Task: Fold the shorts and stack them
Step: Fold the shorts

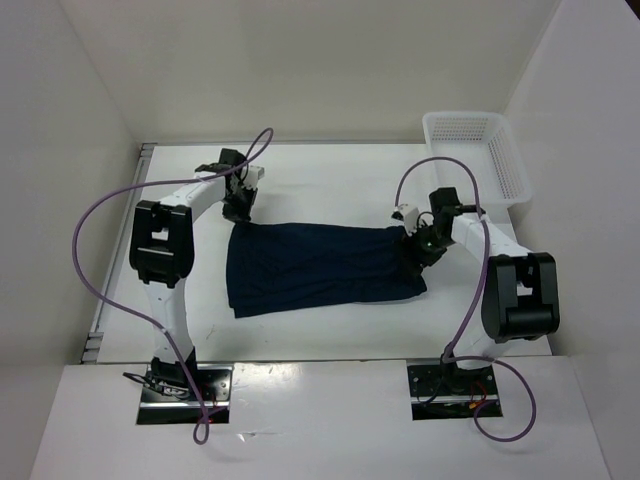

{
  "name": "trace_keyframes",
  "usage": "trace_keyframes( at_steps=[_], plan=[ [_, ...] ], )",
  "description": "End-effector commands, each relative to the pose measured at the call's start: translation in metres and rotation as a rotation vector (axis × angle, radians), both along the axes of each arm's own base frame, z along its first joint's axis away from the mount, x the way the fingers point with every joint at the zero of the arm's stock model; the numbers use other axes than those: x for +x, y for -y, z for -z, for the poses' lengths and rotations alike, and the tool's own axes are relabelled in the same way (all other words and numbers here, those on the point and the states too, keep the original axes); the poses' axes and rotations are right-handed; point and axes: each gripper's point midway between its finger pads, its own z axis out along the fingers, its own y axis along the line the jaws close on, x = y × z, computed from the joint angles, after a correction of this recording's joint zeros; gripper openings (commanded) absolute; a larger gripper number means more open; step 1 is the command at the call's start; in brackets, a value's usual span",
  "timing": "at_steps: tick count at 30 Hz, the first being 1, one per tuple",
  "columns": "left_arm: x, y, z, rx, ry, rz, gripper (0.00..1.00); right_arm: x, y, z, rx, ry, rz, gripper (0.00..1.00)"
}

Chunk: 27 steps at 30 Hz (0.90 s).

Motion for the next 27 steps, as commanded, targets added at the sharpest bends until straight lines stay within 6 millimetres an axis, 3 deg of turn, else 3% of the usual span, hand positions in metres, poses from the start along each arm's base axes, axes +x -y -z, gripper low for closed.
trace_keyframes(
  at_steps=[1, 3, 5, 8, 9, 11, 17, 21, 25, 27],
  plan=[
    [0.015, -0.014, -0.005, 0.054, 0.058, -0.032, 0.09, 0.031, -0.015, -0.053, 0.087, 0.114, 0.031, 0.91],
    [0.019, -0.015, -0.011, 0.060, 0.082, -0.037, 0.12, 0.044, -0.025, -0.078, 0.143, 0.159, 0.039, 0.95],
    [0.021, -0.019, -0.024, 0.075, 0.112, -0.046, 0.12, 0.051, -0.028, -0.090, 0.184, 0.176, 0.059, 0.96],
    [0.021, -0.023, -0.036, 0.089, 0.139, -0.056, 0.17, 0.074, -0.026, -0.091, 0.202, 0.177, 0.175, 0.97],
    [0.021, -0.022, -0.040, 0.088, 0.148, -0.056, 0.20, 0.090, -0.024, -0.089, 0.203, 0.210, 0.214, 0.97],
    [0.013, -0.025, -0.043, 0.097, 0.148, -0.060, 0.24, 0.102, -0.013, -0.076, 0.150, 0.213, 0.312, 0.92],
    [-0.020, -0.031, -0.062, 0.108, 0.129, -0.063, 0.41, 0.103, -0.007, -0.047, 0.073, 0.190, 0.328, 0.91],
    [-0.054, -0.027, -0.040, 0.096, 0.043, -0.038, 0.43, 0.106, -0.009, -0.027, 0.088, 0.150, 0.377, 0.91],
    [-0.061, -0.022, -0.021, 0.071, -0.016, -0.022, 0.43, 0.118, -0.005, -0.008, 0.069, 0.138, 0.421, 0.90],
    [-0.061, -0.014, -0.024, 0.031, -0.022, -0.007, 0.43, 0.122, -0.001, -0.001, 0.047, 0.138, 0.443, 0.85]
  ],
)
